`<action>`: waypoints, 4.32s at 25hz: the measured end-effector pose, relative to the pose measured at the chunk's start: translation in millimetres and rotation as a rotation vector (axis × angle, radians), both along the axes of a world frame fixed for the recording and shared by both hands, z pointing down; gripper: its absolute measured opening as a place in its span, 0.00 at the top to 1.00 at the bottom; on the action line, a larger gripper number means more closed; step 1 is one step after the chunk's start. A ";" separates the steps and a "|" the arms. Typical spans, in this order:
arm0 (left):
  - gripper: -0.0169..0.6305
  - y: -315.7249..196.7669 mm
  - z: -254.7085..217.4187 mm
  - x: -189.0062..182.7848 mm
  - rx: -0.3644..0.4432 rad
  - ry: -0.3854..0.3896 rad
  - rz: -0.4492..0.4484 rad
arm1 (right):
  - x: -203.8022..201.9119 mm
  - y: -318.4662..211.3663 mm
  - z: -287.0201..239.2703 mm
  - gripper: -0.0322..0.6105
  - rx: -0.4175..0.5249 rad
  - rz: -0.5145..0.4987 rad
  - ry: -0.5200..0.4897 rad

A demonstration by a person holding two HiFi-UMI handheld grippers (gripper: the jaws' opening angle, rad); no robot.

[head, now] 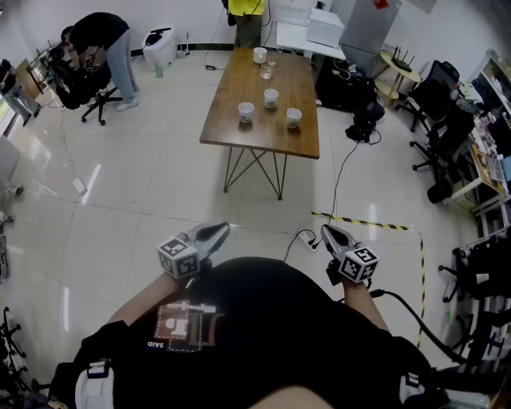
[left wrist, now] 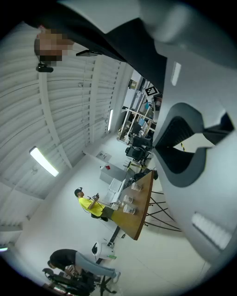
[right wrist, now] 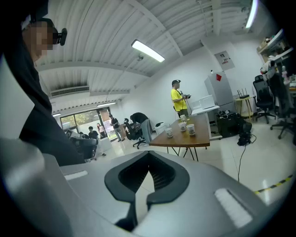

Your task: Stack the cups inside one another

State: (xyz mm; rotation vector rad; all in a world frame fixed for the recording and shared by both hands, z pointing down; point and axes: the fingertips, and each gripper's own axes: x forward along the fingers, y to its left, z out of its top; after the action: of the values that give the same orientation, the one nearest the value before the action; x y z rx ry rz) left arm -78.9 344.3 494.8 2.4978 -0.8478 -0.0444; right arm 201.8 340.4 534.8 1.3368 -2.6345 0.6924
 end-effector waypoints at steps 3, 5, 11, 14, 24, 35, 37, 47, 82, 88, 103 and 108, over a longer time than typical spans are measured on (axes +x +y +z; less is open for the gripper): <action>0.97 5.1 2.0 26.2 -0.005 -0.003 -0.001 | 20.3 4.6 2.0 0.93 0.005 -0.028 0.025; 0.97 8.5 4.1 40.7 -0.011 -0.005 -0.005 | 31.7 6.1 3.6 0.93 0.007 -0.043 0.035; 0.97 10.7 7.6 65.4 -0.021 -0.013 -0.033 | 57.4 2.0 8.8 0.93 0.008 -0.070 0.045; 0.97 5.4 10.6 64.7 -0.021 -0.017 -0.050 | 59.1 -2.0 12.7 0.93 0.006 -0.075 0.039; 0.97 -55.8 17.5 41.7 0.009 -0.003 0.000 | 33.0 -50.5 13.6 0.93 0.001 -0.051 0.074; 0.97 -205.8 19.4 -47.4 0.051 0.030 0.106 | -45.1 -173.5 -8.6 0.93 0.010 0.088 0.053; 0.97 -227.4 19.4 -61.2 0.016 0.030 0.097 | -61.4 -193.6 -7.5 0.93 0.005 0.087 0.055; 0.97 -300.0 40.1 -74.4 -0.067 0.048 0.059 | -66.8 -277.0 5.0 0.93 -0.046 0.057 0.054; 0.97 -493.7 31.2 -3.6 -0.004 -0.017 -0.043 | -39.2 -556.7 15.7 0.79 0.064 -0.279 0.298; 0.97 -497.6 36.9 -47.4 -0.038 -0.026 -0.121 | -81.0 -615.6 47.3 0.68 0.031 -0.466 0.513; 0.97 -464.3 46.0 -117.5 -0.113 -0.086 -0.356 | -117.6 -691.9 178.8 0.72 -0.017 -0.721 1.068; 0.97 -456.3 46.7 -129.2 -0.122 -0.098 -0.378 | -121.2 -693.3 194.2 0.79 -0.023 -0.726 1.130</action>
State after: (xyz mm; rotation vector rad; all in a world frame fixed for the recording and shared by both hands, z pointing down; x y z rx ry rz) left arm -208.2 -112.0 541.4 2.2110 -1.3133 0.0021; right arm 80.5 -352.8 729.0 0.4017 -1.8635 -0.1417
